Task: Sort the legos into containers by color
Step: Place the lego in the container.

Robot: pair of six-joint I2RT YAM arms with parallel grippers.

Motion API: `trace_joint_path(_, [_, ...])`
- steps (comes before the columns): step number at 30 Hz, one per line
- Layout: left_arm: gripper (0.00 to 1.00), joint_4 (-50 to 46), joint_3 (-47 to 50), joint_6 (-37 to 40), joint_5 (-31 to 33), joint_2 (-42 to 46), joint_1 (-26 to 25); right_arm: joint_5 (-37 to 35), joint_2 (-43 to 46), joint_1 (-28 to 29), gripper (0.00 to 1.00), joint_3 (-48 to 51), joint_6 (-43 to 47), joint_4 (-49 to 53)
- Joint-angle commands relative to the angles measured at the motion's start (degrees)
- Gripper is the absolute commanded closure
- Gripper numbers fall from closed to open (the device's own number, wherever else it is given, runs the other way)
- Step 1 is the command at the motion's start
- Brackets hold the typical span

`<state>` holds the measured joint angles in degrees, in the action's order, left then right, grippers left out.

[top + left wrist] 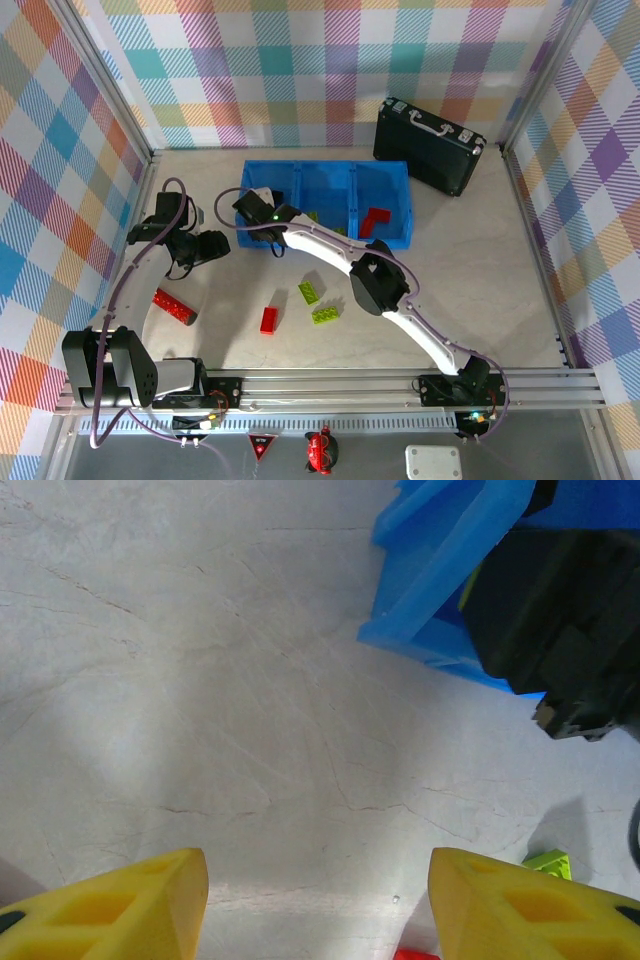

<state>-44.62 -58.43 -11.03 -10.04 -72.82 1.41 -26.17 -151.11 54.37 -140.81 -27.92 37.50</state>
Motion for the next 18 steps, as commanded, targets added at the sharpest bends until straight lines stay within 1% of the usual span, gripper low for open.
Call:
trace_joint_path(1, [0.40,0.3,0.1,0.7,-0.9,-0.2,0.9,-1.5,-0.5,0.3,0.54,-1.8,-1.3,-0.9])
trace_joint_path(8, [0.40,0.3,0.1,0.7,-0.8,-0.1,0.9,-1.0,1.9,0.6,0.50,-1.8,-0.4,-0.3])
trace_joint_path(13, [0.40,0.2,0.1,0.8,-0.6,-0.3,0.9,0.0,5.1,0.9,0.51,-1.8,0.7,0.8])
trace_joint_path(18, [0.40,0.1,0.3,0.8,-0.5,-0.1,0.9,2.8,8.0,1.0,0.51,-1.8,0.9,3.8])
